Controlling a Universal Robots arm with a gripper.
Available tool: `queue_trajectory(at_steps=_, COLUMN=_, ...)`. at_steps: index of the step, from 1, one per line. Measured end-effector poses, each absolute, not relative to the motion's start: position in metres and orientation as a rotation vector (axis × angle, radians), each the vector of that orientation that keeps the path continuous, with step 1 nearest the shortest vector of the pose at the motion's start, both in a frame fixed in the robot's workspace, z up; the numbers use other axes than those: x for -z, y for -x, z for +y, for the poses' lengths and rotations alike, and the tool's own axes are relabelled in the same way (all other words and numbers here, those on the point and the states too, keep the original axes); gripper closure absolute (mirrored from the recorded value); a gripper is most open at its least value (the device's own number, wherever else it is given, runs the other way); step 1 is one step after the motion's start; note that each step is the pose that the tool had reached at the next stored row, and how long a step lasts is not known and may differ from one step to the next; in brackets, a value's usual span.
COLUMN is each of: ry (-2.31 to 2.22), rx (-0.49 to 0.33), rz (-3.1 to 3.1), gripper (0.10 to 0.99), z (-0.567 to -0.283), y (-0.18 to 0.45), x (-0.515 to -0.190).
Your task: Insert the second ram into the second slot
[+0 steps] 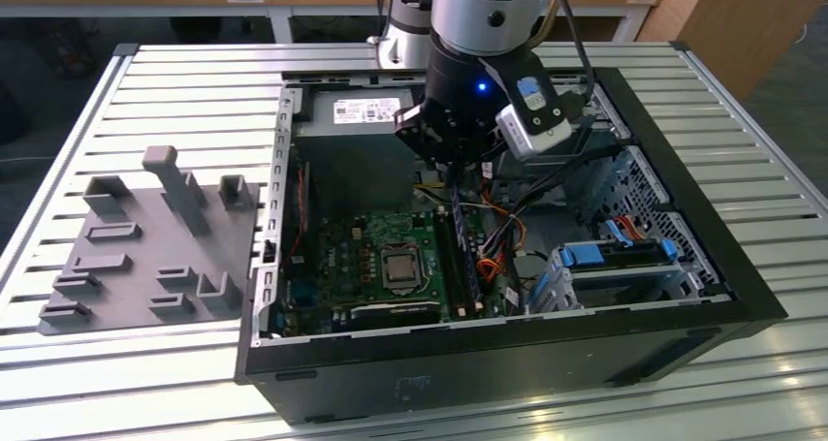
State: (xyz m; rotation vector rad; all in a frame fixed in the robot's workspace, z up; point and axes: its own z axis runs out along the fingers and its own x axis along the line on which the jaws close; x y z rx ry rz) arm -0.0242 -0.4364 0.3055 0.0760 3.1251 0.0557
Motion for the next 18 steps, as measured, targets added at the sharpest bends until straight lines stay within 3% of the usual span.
queue_trajectory(at_steps=18, ry=-0.071, rx=-0.056, rz=3.133, gripper=0.949, z=-0.4371, y=0.0242, x=-0.2957)
